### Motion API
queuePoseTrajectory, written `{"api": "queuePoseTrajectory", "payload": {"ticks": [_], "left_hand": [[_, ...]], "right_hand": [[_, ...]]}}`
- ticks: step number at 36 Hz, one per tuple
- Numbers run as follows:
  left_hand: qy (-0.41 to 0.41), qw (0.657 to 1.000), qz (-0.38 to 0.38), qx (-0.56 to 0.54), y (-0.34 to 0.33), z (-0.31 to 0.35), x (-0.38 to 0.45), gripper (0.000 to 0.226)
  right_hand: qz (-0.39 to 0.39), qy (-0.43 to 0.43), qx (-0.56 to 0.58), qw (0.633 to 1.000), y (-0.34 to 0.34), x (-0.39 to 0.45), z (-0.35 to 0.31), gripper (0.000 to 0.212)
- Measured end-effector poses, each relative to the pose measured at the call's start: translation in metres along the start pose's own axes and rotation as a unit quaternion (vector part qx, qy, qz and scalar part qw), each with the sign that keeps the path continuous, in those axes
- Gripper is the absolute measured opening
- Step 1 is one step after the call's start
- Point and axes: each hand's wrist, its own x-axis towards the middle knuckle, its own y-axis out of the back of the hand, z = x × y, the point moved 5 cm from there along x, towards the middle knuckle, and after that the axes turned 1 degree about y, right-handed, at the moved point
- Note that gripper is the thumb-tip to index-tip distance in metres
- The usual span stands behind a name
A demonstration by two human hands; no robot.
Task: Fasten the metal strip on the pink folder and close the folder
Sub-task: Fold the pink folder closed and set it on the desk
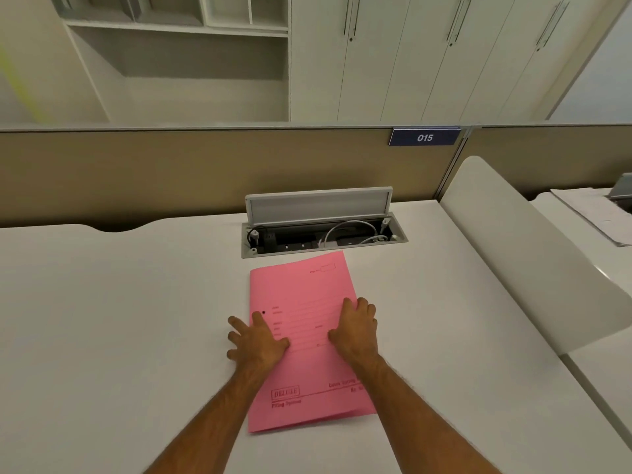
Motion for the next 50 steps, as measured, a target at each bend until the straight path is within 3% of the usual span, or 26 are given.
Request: {"api": "queuePoseTrajectory", "payload": {"ticks": [9, 15, 22, 31, 37, 44, 50], "left_hand": [[0.042, 0.998, -0.009, -0.039, 0.0, -0.004, -0.004, 0.08], [0.071, 0.981, 0.011, -0.182, 0.003, -0.01, 0.0, 0.067], [0.036, 0.948, -0.025, -0.315, 0.011, -0.006, -0.01, 0.034], [-0.017, 0.919, -0.001, -0.393, 0.038, -0.015, -0.021, 0.026], [-0.02, 0.901, 0.021, -0.433, 0.07, -0.034, -0.016, 0.031], [0.026, 0.875, 0.086, -0.475, 0.114, -0.08, 0.011, 0.033], [0.035, 0.875, 0.146, -0.461, 0.15, -0.119, 0.033, 0.027]], "right_hand": [[-0.057, -0.032, 0.014, 0.998, -0.031, -0.006, 0.016, 0.052], [-0.058, -0.041, 0.012, 0.997, -0.031, -0.006, 0.021, 0.057], [-0.058, -0.056, 0.031, 0.996, -0.028, -0.009, 0.022, 0.062], [-0.022, -0.129, 0.112, 0.985, -0.022, -0.012, 0.014, 0.078], [0.008, -0.139, 0.227, 0.964, -0.009, -0.013, -0.009, 0.048], [0.015, -0.113, 0.414, 0.903, -0.001, -0.007, -0.066, 0.041], [0.005, -0.069, 0.436, 0.897, -0.011, 0.005, -0.127, 0.04]]}}
